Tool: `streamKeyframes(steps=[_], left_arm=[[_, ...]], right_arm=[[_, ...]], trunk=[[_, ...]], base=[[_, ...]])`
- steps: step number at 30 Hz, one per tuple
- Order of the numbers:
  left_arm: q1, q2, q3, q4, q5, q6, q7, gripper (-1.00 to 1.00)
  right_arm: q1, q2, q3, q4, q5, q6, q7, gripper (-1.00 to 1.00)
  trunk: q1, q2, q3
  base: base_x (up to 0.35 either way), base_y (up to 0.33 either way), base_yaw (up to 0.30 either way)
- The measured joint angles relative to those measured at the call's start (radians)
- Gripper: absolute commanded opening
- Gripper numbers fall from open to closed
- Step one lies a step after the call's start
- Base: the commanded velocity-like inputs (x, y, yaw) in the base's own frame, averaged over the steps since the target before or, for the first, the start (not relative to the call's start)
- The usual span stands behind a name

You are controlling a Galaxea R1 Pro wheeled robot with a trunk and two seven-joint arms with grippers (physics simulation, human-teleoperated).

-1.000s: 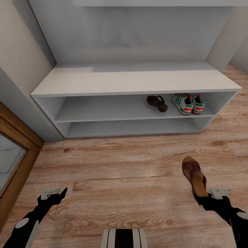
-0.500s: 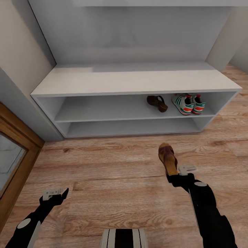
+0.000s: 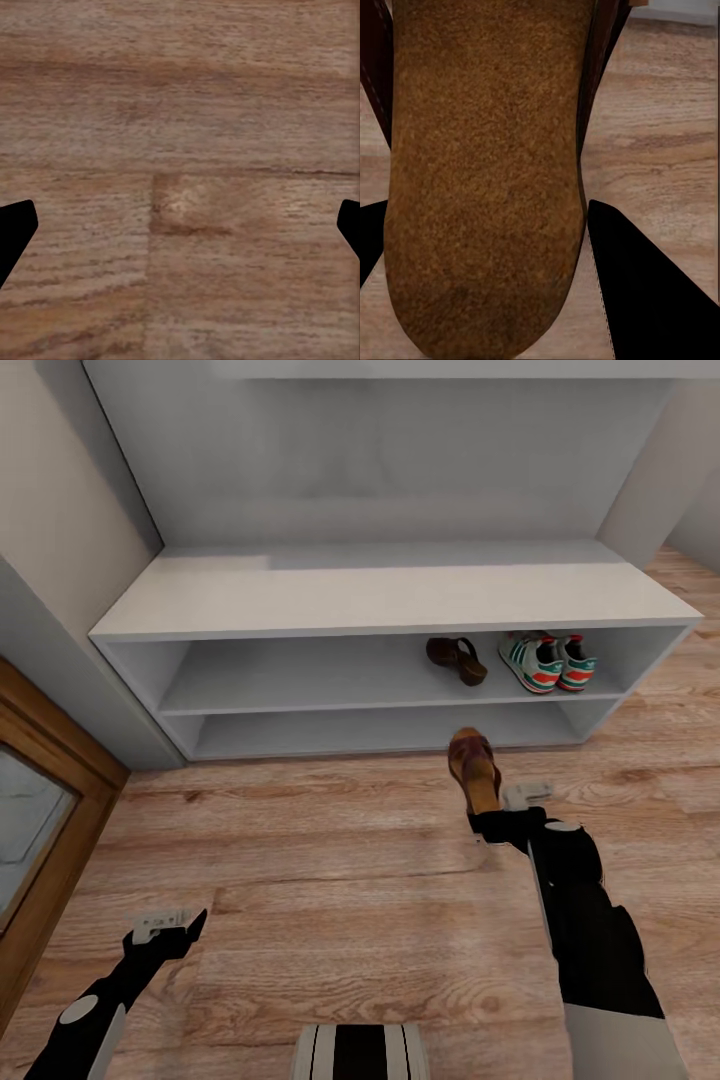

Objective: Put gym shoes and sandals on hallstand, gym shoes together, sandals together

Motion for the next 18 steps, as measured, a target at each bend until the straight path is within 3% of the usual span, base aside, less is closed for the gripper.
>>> streamKeyframes(steps=[6,8,10,18], left_arm=[[0.000,0.000,-0.002,0.001,0.000,0.000,0.000,1.00],[0.000,0.000,-0.002,0.001,0.000,0.000,0.000,1.00],[0.000,-0.001,-0.002,0.001,0.000,0.000,0.000,1.00],[0.000,-0.001,-0.003,0.000,0.001,0.000,0.000,1.00]], right_arm=[[-0.080,0.001,0.016,0.037,0.004,0.034,-0.003,-1.00],[-0.143,0.001,0.020,0.090,0.003,0.043,-0.004,-1.00],[-0.168,0.004,0.021,0.117,0.004,0.045,-0.004,-1.00],[-0.255,0.052,0.049,0.252,0.003,0.047,-0.036,-1.00]], trunk=[[0.000,0.000,0.000],[0.000,0.000,0.000],[0.000,0.000,0.000],[0.000,0.000,0.000]], base=[[0.000,0.000,0.000],[0.000,0.000,0.000],[0.000,0.000,0.000],[0.000,0.000,0.000]])
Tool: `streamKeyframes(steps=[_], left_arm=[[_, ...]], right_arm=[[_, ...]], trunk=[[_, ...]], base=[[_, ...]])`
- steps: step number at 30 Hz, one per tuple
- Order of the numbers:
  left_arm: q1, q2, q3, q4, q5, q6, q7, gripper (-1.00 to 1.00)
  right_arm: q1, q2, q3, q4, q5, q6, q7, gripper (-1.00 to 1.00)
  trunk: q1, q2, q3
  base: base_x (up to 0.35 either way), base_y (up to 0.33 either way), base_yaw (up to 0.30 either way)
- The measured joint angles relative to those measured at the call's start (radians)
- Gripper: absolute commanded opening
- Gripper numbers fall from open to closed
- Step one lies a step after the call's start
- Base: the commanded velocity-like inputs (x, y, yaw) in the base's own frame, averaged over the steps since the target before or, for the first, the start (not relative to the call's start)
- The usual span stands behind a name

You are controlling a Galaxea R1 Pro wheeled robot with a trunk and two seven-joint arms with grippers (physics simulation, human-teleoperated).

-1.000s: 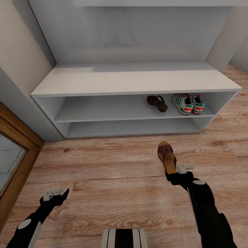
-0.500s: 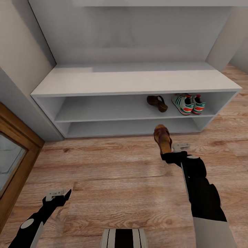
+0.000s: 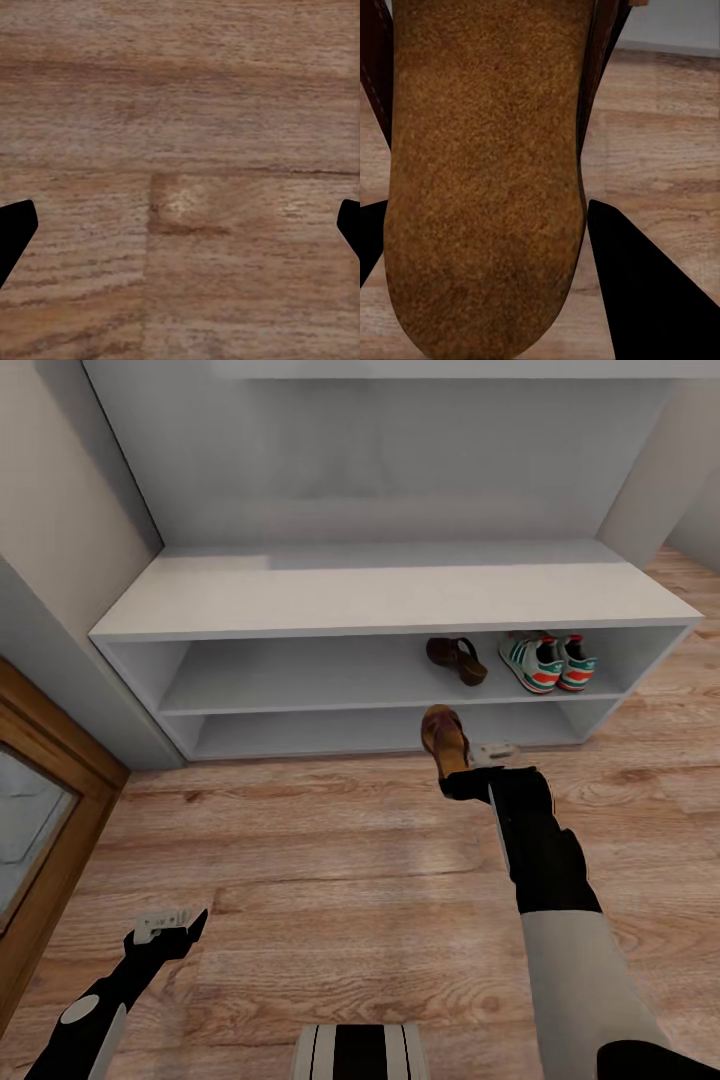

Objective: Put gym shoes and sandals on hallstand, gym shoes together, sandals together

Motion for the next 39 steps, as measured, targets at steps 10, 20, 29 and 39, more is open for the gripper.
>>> streamKeyframes(steps=[10,20,29,39], left_arm=[[0.000,0.000,-0.001,0.000,0.001,0.000,-0.001,1.00],[0.000,0.000,-0.001,0.000,0.001,0.000,-0.002,1.00],[0.000,0.000,-0.002,-0.001,0.001,0.000,-0.003,1.00],[0.000,0.000,-0.002,-0.001,0.001,0.000,-0.003,1.00]], right_arm=[[-0.059,0.039,0.021,0.086,-0.003,-0.003,-0.062,-1.00],[-0.134,0.041,0.023,0.134,-0.004,-0.002,-0.067,-1.00],[-0.199,0.041,0.022,0.221,-0.006,-0.004,-0.085,-1.00],[-0.233,0.041,0.020,0.284,-0.007,-0.013,-0.092,-1.00]], trunk=[[0.000,0.000,0.000],[0.000,0.000,0.000],[0.000,0.000,0.000],[0.000,0.000,0.000]], base=[[0.000,0.000,0.000],[0.000,0.000,0.000],[0.000,0.000,0.000],[0.000,0.000,0.000]])
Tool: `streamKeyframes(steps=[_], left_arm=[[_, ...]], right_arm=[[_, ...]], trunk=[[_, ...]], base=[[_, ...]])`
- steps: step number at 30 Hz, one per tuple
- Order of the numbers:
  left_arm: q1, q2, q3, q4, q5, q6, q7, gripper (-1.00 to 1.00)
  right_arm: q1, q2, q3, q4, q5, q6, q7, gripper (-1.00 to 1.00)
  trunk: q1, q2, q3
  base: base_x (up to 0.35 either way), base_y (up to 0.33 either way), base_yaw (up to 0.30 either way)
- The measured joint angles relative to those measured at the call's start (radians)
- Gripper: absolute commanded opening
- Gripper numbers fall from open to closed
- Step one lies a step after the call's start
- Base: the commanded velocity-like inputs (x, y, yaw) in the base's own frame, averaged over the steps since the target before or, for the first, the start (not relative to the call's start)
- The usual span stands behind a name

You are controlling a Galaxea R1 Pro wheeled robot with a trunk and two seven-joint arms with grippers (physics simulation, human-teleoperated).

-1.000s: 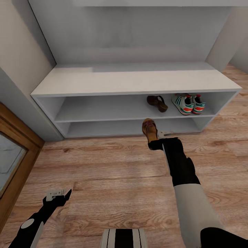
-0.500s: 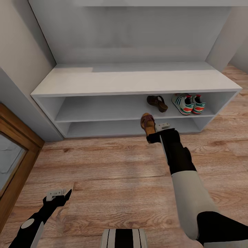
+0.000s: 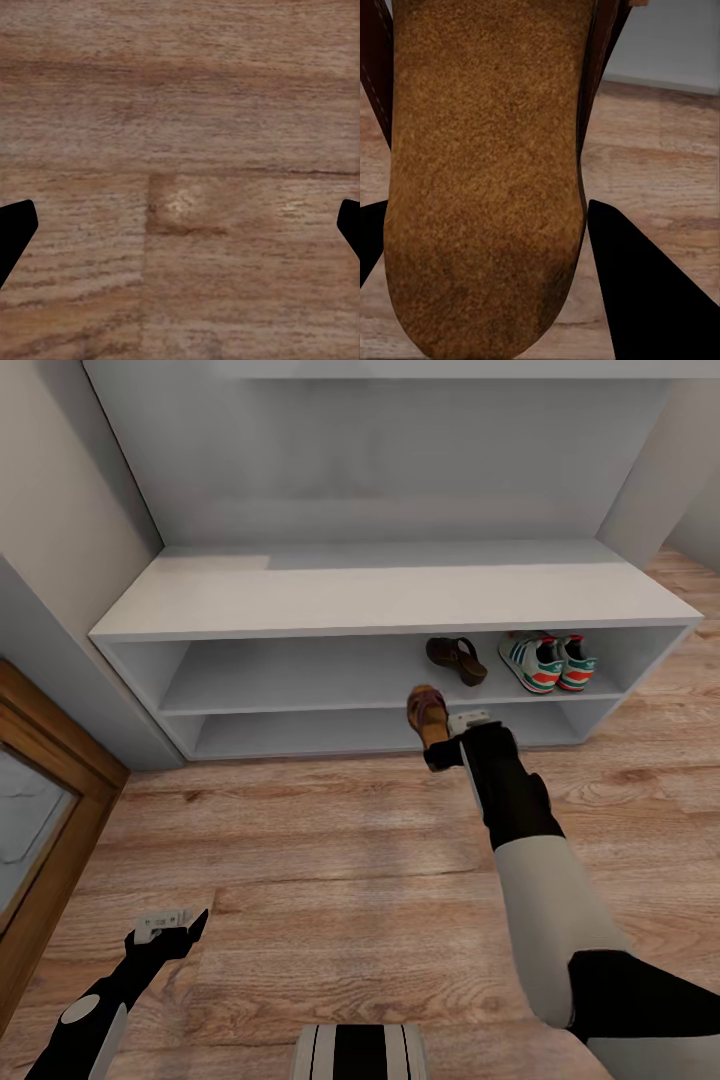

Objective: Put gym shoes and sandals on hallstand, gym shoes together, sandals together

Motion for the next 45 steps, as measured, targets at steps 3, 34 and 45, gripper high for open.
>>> streamKeyframes(steps=[3,34,45], left_arm=[[0.000,0.000,0.000,0.000,0.000,0.000,0.000,1.00],[0.000,0.000,0.000,0.000,0.000,0.000,0.000,1.00],[0.000,0.000,-0.059,0.000,0.000,0.001,0.001,1.00]], right_arm=[[-0.053,0.000,-0.002,0.088,-0.002,-0.035,-0.018,-1.00],[-0.267,-0.008,-0.090,0.476,-0.021,-0.248,-0.112,-1.00],[-0.285,-0.006,-0.100,0.554,-0.023,-0.322,-0.141,-1.00]], trunk=[[0.000,0.000,0.000],[0.000,0.000,0.000],[0.000,0.000,0.000]], base=[[0.000,0.000,0.000],[0.000,0.000,0.000],[0.001,0.000,0.000]])
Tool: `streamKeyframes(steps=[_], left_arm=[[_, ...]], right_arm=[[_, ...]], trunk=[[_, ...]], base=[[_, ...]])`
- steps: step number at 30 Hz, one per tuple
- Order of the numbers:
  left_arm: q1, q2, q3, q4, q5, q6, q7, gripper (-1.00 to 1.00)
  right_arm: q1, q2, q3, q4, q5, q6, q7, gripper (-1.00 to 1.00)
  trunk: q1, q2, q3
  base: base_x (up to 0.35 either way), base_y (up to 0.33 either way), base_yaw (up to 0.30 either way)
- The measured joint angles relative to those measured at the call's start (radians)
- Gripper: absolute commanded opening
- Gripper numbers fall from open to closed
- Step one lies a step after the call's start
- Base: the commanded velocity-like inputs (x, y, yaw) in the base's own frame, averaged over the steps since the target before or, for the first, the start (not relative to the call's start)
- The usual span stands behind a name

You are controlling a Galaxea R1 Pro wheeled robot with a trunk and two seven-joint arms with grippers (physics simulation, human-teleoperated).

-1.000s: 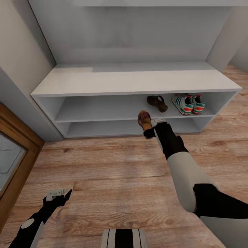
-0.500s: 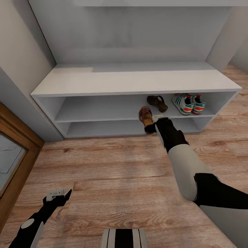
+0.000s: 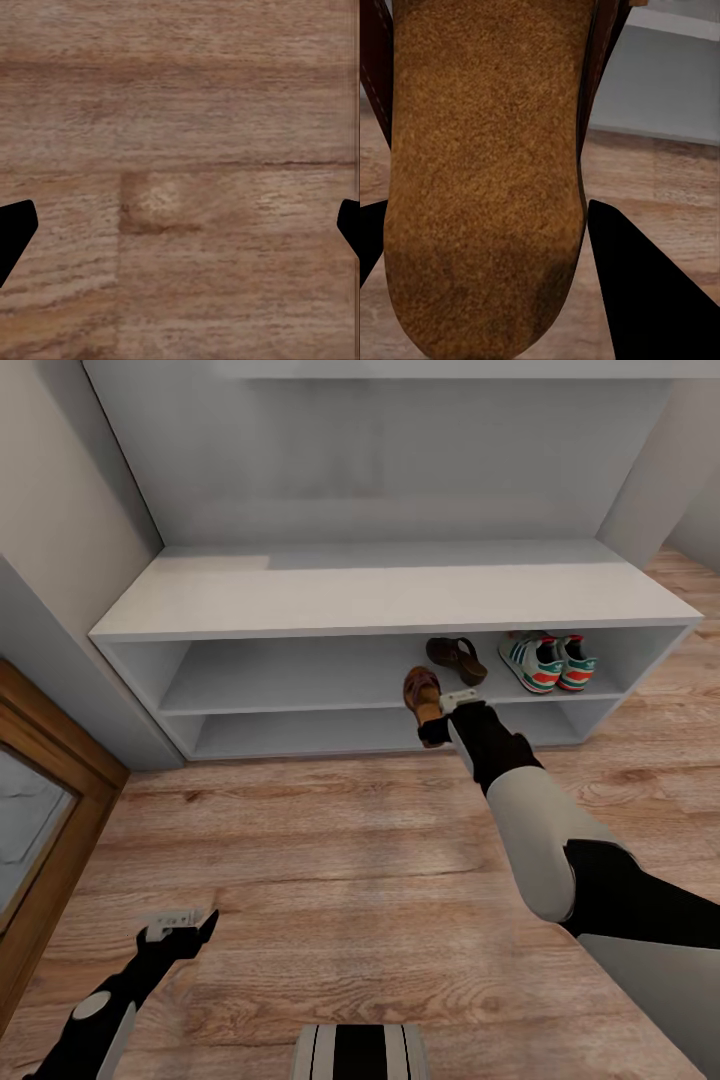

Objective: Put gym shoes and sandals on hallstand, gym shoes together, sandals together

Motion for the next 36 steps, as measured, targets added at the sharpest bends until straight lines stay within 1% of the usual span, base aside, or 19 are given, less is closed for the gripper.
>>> streamKeyframes(steps=[6,9,10,13,14,16,17,21,24,36], left_arm=[[0.000,0.000,-0.011,0.000,0.000,0.000,0.000,1.00],[0.000,0.001,-0.042,-0.001,0.000,0.001,-0.002,1.00],[0.000,0.002,-0.079,-0.001,0.000,0.001,-0.004,1.00],[0.000,0.006,-0.150,-0.002,0.000,0.002,-0.016,1.00],[0.000,0.009,-0.186,-0.006,0.001,0.002,-0.030,1.00],[-0.001,0.013,-0.209,-0.011,0.003,0.002,-0.051,1.00],[-0.002,0.017,-0.223,-0.015,0.003,0.002,-0.080,1.00],[-0.004,0.026,-0.240,-0.021,0.003,0.001,-0.148,1.00],[-0.004,0.028,-0.245,-0.022,0.005,0.000,-0.169,1.00],[-0.003,0.032,-0.246,-0.021,0.009,-0.001,-0.187,1.00]], right_arm=[[0.005,0.000,-0.002,0.006,0.000,-0.016,-0.005,-1.00],[0.008,0.000,-0.009,0.025,-0.001,-0.028,-0.006,-1.00],[0.009,0.000,-0.010,0.040,-0.003,-0.042,-0.006,-1.00],[0.010,0.002,-0.012,0.061,-0.001,-0.063,-0.006,-1.00],[0.011,0.002,-0.013,0.071,-0.002,-0.071,-0.007,-1.00],[0.012,0.002,-0.013,0.078,-0.001,-0.077,-0.007,-1.00],[0.013,0.003,-0.013,0.082,-0.001,-0.080,-0.007,-1.00],[0.014,0.001,-0.013,0.087,0.000,-0.084,-0.007,-1.00],[0.015,-0.002,-0.013,0.088,0.000,-0.086,-0.007,-1.00],[0.016,-0.007,-0.013,0.090,0.000,-0.101,-0.007,-1.00]], trunk=[[0.000,0.000,0.000],[0.000,0.000,0.000],[0.000,0.000,0.000],[0.000,0.000,0.000],[0.000,0.000,0.000],[0.000,0.000,0.000],[0.000,0.000,0.000],[0.000,0.000,0.000],[0.000,0.000,0.000],[0.000,0.000,0.000]], base=[[0.168,0.000,0.000],[0.208,0.000,0.000],[0.116,0.000,0.000],[0.071,0.000,0.000],[0.038,0.000,0.000],[0.025,0.000,0.000],[0.016,0.000,0.000],[0.008,0.000,0.000],[0.003,0.000,0.000],[0.003,0.000,0.000]])
